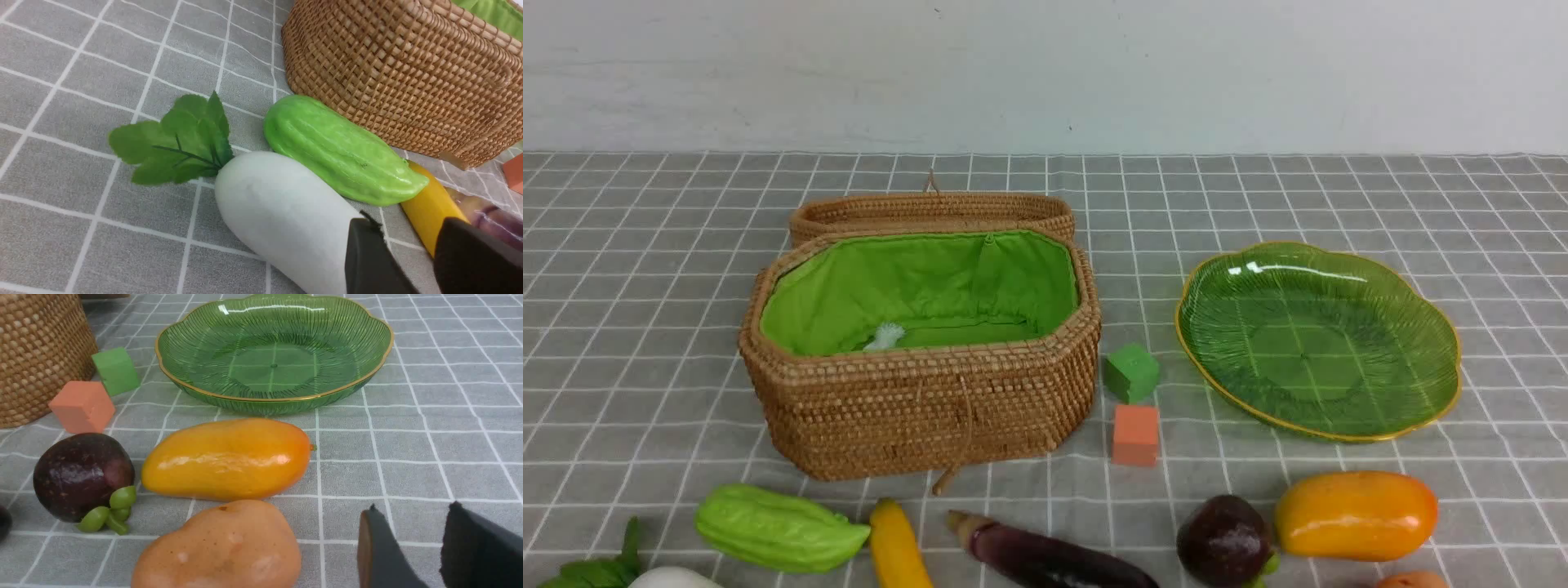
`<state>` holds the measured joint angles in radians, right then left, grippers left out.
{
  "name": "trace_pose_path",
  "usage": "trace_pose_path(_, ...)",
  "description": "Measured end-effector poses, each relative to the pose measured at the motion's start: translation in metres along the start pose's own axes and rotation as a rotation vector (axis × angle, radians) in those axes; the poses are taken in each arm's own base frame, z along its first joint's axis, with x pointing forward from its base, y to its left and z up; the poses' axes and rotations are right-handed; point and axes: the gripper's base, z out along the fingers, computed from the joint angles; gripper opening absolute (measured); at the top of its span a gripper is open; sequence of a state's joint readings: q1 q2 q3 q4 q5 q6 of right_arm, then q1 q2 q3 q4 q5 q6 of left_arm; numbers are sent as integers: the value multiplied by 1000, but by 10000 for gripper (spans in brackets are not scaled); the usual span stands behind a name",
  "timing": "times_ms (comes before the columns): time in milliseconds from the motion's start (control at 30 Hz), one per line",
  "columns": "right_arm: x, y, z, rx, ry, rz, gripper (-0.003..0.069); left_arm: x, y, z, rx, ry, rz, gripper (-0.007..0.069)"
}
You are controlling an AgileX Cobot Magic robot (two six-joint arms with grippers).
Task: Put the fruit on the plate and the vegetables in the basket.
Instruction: Use the right arm to grab a potato and put it into the left basket
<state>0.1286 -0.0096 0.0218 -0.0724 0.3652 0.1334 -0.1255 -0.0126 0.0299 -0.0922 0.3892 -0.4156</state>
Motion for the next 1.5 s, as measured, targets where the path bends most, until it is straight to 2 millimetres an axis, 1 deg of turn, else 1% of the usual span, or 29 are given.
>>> trace_pose_path(1300,0,0,0,3,-4,-9,240,0,0,0,0,0,0,239)
trace_pose_path(1433,-4,0,0,-5,-59,-9,240,0,0,0,0,0,0,239)
trace_pose_path(1467,-12,2,0,-17,-139,-7,240,0,0,0,0,0,0,239)
trace_pose_path(1500,-15,2,-1,-22,-176,-7,240,0,0,0,0,0,0,239)
